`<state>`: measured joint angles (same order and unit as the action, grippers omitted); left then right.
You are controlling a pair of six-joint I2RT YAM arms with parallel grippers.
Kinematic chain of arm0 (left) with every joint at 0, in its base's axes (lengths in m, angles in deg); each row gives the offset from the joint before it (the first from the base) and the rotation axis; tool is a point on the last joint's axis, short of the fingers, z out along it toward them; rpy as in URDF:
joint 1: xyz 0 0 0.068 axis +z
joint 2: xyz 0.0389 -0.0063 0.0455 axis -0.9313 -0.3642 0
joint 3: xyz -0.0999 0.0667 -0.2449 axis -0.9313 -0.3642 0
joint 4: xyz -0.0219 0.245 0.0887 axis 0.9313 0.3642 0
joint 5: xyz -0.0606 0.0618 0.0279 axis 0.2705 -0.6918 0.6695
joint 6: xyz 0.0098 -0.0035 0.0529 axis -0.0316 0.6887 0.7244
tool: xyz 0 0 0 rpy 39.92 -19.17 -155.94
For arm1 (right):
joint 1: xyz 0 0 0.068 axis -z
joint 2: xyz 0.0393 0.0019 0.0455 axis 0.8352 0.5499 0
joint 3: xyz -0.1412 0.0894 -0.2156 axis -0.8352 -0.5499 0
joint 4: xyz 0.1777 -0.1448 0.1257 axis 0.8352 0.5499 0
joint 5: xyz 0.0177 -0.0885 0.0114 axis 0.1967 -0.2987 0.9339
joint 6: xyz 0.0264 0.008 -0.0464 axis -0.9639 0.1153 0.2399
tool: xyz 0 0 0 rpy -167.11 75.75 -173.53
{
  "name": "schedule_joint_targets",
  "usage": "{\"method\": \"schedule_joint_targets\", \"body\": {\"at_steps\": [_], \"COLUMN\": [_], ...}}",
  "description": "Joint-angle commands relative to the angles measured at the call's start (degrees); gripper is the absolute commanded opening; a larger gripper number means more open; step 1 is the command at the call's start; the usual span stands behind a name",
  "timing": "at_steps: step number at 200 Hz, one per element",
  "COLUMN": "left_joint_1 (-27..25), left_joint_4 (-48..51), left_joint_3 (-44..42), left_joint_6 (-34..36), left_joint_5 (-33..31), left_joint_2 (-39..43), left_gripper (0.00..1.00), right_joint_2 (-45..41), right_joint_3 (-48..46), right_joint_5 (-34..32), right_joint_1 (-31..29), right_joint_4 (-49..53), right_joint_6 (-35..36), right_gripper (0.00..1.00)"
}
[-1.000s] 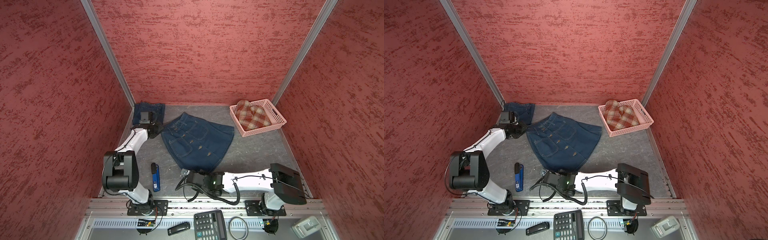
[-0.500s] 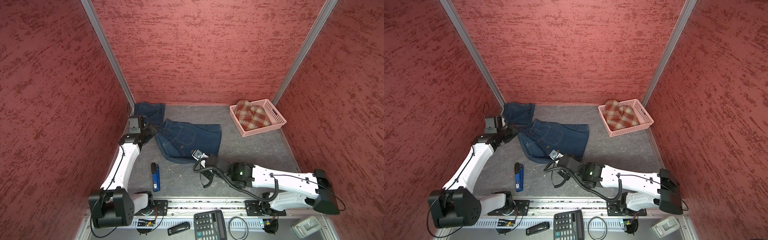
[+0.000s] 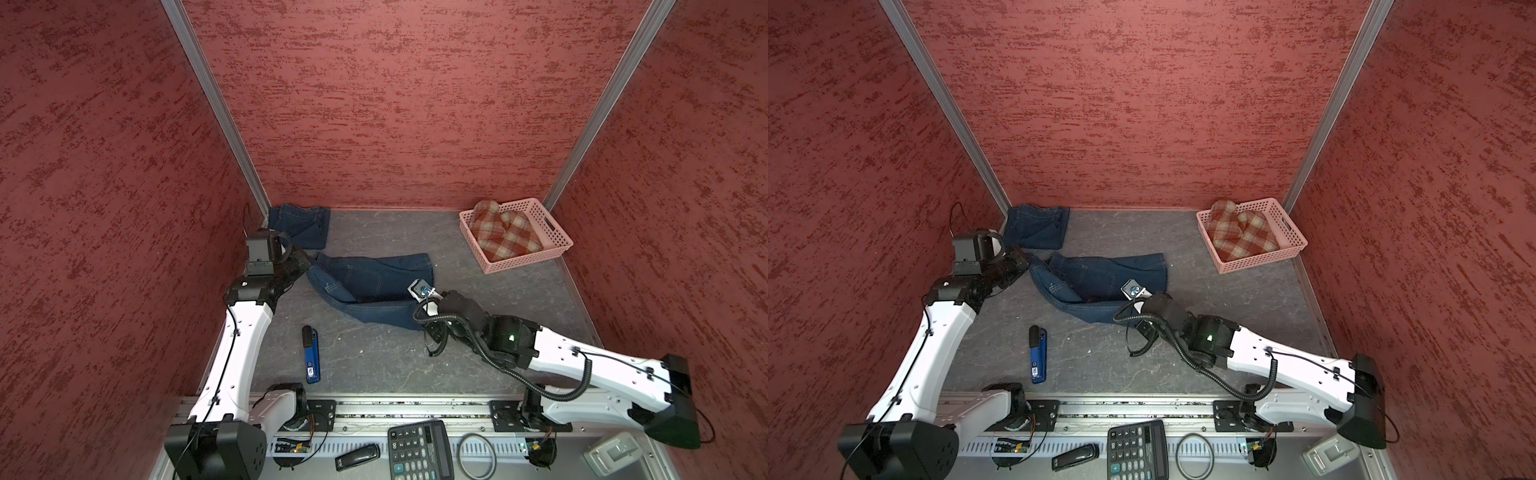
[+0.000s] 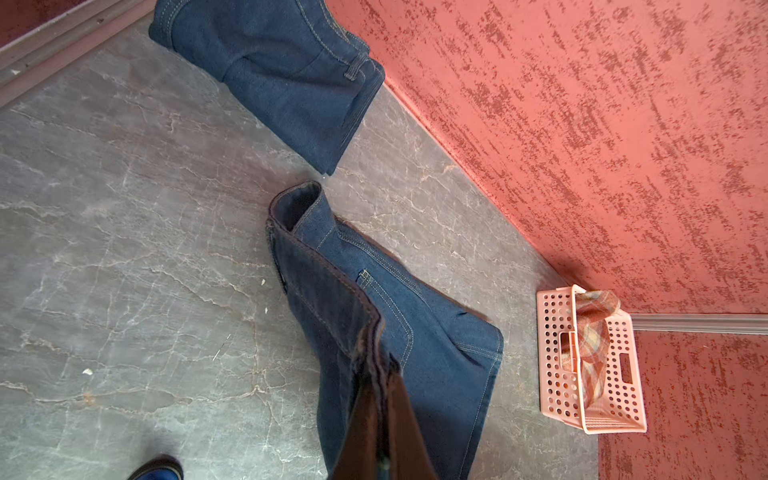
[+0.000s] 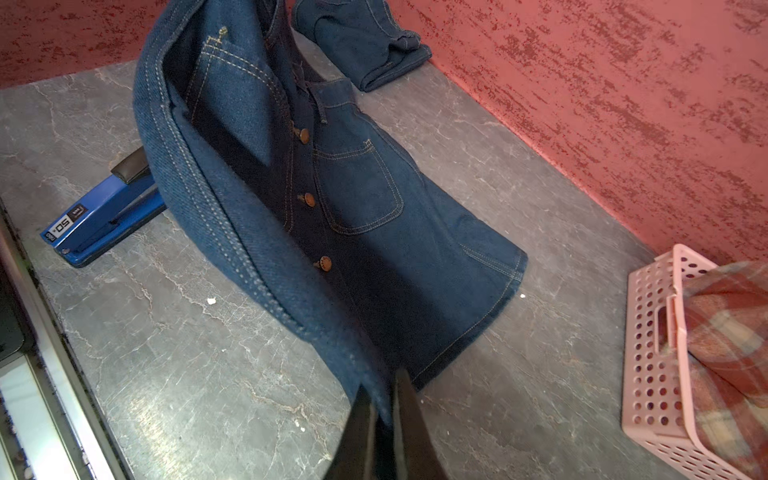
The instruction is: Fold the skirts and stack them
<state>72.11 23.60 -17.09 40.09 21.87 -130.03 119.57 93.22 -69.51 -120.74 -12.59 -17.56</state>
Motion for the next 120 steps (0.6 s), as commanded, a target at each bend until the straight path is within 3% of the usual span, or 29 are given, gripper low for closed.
{"method": "schedule_joint_targets", "body": {"at_steps": [1, 27, 62, 94, 120], "left_joint_1": [-0.1, -0.1, -0.3, -0.7, -1.4], "left_joint_4": [-2.5, -5.0, -7.4, -7.1, -4.4], "left_joint_3": [-1.4, -0.3, 6.5, 16.5, 26.9], "left_joint_6": [0.6, 0.4, 0.3, 0.4, 1.0], "left_joint_5": [0.0, -0.8, -1.6, -1.9, -2.9], "left_joint_2": [-1.7, -6.7, -16.8, -28.6, -39.8], "left_gripper": [0.00, 0.00, 0.00, 0.00, 0.00], "right_joint_2": [0.1, 0.9, 6.0, 16.9, 29.2], "right_joint_3": [-2.1, -3.5, -0.3, 6.4, 14.4], "right_joint_5": [3.5, 9.4, 21.9, 35.0, 41.5], "right_joint_1": [2.4, 7.4, 19.2, 31.4, 37.5], "right_joint_4": [-3.2, -7.2, -10.8, -14.4, -16.3], "right_joint_6": [-0.2, 0.0, 2.2, 3.8, 4.9], "right_gripper": [0.00, 0.00, 0.00, 0.00, 0.00]}}
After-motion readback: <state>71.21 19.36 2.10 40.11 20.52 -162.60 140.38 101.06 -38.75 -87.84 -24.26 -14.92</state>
